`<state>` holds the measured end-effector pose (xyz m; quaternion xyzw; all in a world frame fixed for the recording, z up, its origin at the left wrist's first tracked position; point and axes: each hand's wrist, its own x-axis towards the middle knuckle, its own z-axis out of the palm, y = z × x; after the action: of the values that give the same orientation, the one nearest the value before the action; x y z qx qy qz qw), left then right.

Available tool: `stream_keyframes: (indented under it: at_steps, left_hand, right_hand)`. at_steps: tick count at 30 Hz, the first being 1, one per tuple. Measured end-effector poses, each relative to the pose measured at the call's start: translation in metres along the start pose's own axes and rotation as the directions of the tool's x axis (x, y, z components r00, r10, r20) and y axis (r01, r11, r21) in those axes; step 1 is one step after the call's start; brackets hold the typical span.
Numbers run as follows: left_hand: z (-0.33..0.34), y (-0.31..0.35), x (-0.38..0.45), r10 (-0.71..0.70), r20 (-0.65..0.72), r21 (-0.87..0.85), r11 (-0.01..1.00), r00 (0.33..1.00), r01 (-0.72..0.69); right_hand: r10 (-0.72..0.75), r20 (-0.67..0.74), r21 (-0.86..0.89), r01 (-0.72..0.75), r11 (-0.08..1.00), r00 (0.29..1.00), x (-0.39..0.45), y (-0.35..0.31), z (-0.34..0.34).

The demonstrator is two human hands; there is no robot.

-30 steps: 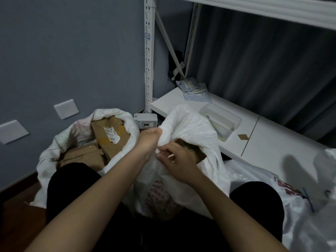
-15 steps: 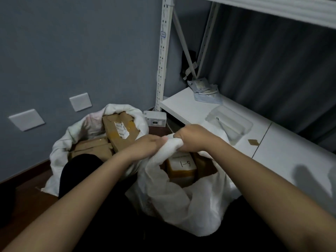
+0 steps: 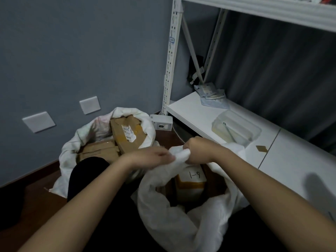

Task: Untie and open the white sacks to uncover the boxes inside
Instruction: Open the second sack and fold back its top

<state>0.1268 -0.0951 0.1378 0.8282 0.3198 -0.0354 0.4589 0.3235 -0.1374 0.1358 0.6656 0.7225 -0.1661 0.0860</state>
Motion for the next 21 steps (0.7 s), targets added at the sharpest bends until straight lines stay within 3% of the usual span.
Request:
stream_keyframes:
  at_steps: [3,5,7,9,11,13,15,16,18,20,21]
  left_hand:
    - [0.023,0.01,0.008,0.157,-0.276,0.164,0.98,0.948,-0.114]
    - [0.014,0.006,0.004,0.199,-0.238,0.068,0.98,0.951,-0.188]
    - [-0.007,-0.004,-0.005,0.093,-0.113,-0.151,0.983,0.989,-0.109]
    - [-0.018,-0.013,-0.011,-0.006,-0.05,-0.202,0.979,0.999,-0.004]
    - [-0.008,-0.011,-0.005,-0.038,-0.12,-0.058,0.998,0.992,0.031]
    - [0.013,-0.001,0.007,0.066,-0.262,0.109,0.993,0.963,-0.039]
    - [0.025,0.007,0.013,0.14,-0.318,0.179,0.98,0.938,-0.086]
    - [0.021,0.006,0.012,0.131,-0.31,0.154,0.984,0.942,-0.086]
    - [0.002,-0.007,0.008,0.045,-0.217,-0.062,0.996,0.975,-0.06]
    - [-0.015,-0.017,0.002,-0.064,-0.124,-0.328,0.944,0.99,0.02]
    - [-0.017,-0.02,0.002,-0.107,-0.132,-0.348,0.936,0.986,0.055]
  right_hand:
    - [-0.037,-0.024,0.126,0.04,0.991,0.999,0.002,-0.005,-0.01]
    - [-0.088,-0.013,0.131,0.089,0.987,0.996,-0.002,-0.002,-0.019]
    - [-0.115,-0.026,0.144,0.118,0.983,0.993,-0.014,0.01,-0.025]
    - [-0.081,-0.073,0.235,0.096,0.967,0.994,-0.024,0.024,-0.022]
    - [-0.049,-0.108,0.399,0.089,0.913,0.993,-0.026,0.023,-0.012]
    - [-0.052,-0.114,0.513,0.103,0.852,0.992,-0.02,0.013,-0.004]
    - [-0.066,-0.084,0.575,0.103,0.811,0.994,-0.016,0.006,-0.005]
    - [-0.07,-0.061,0.598,0.092,0.796,0.996,-0.017,0.006,-0.008]
    - [-0.08,-0.002,0.566,0.067,0.822,0.997,-0.022,0.016,-0.014]
    - [-0.036,0.009,0.36,0.03,0.932,0.999,-0.027,0.028,-0.012]
    - [0.005,-0.019,0.282,0.0,0.959,1.0,-0.029,0.032,-0.01]
